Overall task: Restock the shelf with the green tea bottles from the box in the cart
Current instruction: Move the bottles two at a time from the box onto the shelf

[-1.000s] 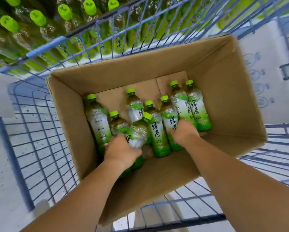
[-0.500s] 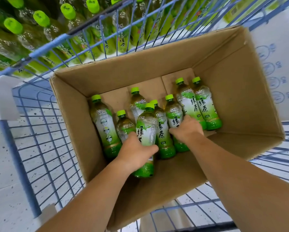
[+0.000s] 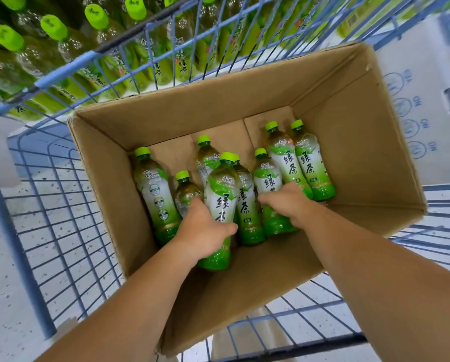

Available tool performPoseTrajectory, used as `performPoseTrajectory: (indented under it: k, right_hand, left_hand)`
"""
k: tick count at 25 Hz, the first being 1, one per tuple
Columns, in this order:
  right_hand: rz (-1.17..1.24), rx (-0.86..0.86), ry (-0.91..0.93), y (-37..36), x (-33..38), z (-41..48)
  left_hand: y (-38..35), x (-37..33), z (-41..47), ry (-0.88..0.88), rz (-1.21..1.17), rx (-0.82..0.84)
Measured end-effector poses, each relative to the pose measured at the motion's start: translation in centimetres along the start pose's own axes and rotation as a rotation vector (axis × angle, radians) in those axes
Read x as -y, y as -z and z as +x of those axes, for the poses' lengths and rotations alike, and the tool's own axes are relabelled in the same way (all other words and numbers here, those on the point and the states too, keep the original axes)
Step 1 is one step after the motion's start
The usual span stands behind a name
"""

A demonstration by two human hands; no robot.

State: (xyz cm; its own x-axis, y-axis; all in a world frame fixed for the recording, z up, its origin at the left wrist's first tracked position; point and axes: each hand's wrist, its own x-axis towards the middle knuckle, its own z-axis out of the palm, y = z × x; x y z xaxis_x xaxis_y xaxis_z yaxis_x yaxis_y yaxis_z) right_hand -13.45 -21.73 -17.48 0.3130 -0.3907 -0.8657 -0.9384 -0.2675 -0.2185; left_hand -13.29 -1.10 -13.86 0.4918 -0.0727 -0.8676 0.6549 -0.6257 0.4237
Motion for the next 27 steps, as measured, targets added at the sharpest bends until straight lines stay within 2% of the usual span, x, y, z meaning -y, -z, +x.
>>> performPoseTrajectory:
  k: [4, 7, 16, 27]
  right_hand:
    - [0.249, 0.133, -0.044, 0.0, 0.7, -2.8]
    - [0.307, 0.146, -0.024, -0.2, 1.2, -5.4]
    - [0.395, 0.044, 0.049, 0.3, 1.3, -14.6]
    - [0.461, -0.126, 0.234, -1.0, 4.8, -32.4]
  left_hand:
    - [0.2, -0.6, -0.5, -0.009, -0.023, 0.016]
    - [1.0, -1.4, -1.3, -0.046, -0.018, -0.023]
    - [6.3, -4.3, -8.9, -0.174, -0.056, 0.049]
    - [16.1, -4.4, -20.4, -0.329, -0.042, 0.123]
